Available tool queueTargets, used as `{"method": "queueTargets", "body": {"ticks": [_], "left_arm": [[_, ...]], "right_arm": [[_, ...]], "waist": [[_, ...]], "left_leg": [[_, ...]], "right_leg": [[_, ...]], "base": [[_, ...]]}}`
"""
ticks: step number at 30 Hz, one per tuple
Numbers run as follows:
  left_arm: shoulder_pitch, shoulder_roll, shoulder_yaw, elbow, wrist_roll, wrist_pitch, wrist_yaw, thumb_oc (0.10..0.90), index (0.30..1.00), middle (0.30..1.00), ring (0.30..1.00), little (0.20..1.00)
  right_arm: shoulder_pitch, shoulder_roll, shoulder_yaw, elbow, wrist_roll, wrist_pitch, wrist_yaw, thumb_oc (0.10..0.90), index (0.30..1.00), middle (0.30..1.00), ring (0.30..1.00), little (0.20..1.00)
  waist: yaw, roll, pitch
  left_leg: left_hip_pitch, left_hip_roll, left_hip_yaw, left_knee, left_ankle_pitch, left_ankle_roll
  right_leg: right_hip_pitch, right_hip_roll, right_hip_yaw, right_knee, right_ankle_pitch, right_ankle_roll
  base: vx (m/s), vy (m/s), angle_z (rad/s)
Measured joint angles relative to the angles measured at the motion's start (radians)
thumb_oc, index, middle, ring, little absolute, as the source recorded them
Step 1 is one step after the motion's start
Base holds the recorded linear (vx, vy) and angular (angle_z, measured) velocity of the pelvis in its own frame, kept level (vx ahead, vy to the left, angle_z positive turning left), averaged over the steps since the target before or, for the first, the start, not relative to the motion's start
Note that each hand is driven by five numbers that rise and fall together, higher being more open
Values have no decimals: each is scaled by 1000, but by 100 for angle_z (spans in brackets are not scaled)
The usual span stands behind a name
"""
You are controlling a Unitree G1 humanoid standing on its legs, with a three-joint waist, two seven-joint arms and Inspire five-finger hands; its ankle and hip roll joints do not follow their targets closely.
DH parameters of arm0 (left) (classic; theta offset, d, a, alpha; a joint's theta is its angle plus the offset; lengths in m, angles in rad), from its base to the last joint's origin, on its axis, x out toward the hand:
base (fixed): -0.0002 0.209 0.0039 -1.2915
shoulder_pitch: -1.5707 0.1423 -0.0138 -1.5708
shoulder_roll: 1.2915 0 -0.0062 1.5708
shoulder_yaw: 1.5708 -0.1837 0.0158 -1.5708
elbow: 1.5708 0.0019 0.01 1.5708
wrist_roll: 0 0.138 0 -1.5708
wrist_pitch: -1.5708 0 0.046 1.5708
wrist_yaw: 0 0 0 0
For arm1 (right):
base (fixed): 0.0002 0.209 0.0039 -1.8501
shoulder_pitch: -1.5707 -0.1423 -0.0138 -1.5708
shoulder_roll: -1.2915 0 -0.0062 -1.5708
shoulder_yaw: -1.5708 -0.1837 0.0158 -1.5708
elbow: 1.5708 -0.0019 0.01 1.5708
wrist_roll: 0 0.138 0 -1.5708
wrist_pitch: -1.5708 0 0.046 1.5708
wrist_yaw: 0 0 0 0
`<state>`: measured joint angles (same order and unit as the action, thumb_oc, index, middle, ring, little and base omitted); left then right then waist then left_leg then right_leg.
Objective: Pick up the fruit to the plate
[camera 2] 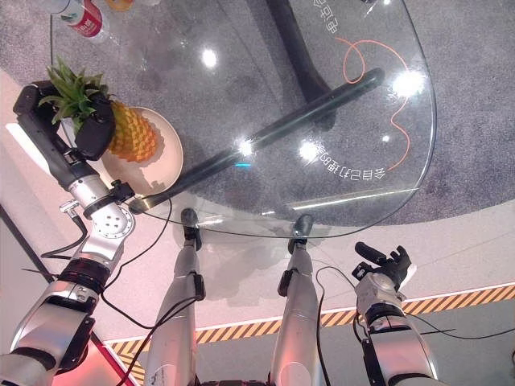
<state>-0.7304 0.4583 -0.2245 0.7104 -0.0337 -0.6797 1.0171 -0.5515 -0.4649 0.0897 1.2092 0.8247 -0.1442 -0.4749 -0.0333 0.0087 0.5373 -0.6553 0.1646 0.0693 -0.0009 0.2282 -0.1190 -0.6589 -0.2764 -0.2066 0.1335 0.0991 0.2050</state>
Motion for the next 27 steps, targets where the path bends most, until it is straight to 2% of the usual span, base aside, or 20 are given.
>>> {"method": "queueTargets", "body": {"ticks": [4, 12, 18, 20, 24, 25, 27], "left_arm": [[-28, -11, 0, 12, 0, -11, 17, 100, 300, 300, 300, 200], [-59, -11, 0, 50, 0, -13, 41, 100, 300, 300, 300, 200], [-61, -10, 0, 53, 0, -13, 42, 100, 300, 300, 300, 200], [-62, -10, 0, 53, 0, -13, 42, 158, 349, 349, 349, 258], [-61, -10, -1, 53, 0, -16, 42, 174, 364, 364, 364, 274], [-61, -10, -4, 53, 0, -24, 42, 273, 448, 448, 448, 373], [-62, -10, -7, 53, 0, -34, 42, 289, 462, 462, 462, 389]], "right_arm": [[-2, 9, 8, -1, 0, -17, 0, 800, 900, 900, 900, 900], [-26, 40, 20, -2, 0, -19, 0, 800, 900, 900, 900, 900], [-27, 40, 29, -2, 0, -20, 0, 800, 900, 900, 900, 900], [-27, 40, 29, -2, 0, -20, 0, 800, 900, 900, 900, 900], [-27, 40, 30, -2, 0, -20, 0, 800, 900, 900, 900, 900], [-27, 40, 30, -3, 0, -20, 0, 800, 900, 900, 900, 900], [-27, 40, 30, -3, 0, -20, 0, 800, 900, 900, 900, 900]], "waist": [[0, -9, 0], [0, -44, 2], [-1, -50, 1], [-1, -50, 1], [-1, -50, 1], [-1, -51, 1], [-1, -51, 1]], "left_leg": [[-13, 0, -5, 1, 0, 0], [-19, 2, -9, 1, 3, -6], [-19, 2, -9, 1, 4, -8], [-19, 3, -9, 1, 4, -8], [-20, 3, -9, 2, 5, -8], [-22, 3, -9, 2, 5, -8], [-26, 3, -9, 2, 5, -8]], "right_leg": [[-8, 1, -3, -1, 0, 0], [-13, 3, -3, -1, 0, -1], [-13, 3, -4, -1, 0, -1], [-13, 3, -4, -1, 0, -1], [-13, 3, -5, -1, 0, -1], [-15, 3, -6, -1, 0, -1], [-18, 4, -5, -1, 0, -1]], "base": [[-4, -4, 2], [0, 0, 0], [0, 0, 0], [0, 0, 0], [0, 0, 0], [0, 0, 0], [0, 0, 0]]}}
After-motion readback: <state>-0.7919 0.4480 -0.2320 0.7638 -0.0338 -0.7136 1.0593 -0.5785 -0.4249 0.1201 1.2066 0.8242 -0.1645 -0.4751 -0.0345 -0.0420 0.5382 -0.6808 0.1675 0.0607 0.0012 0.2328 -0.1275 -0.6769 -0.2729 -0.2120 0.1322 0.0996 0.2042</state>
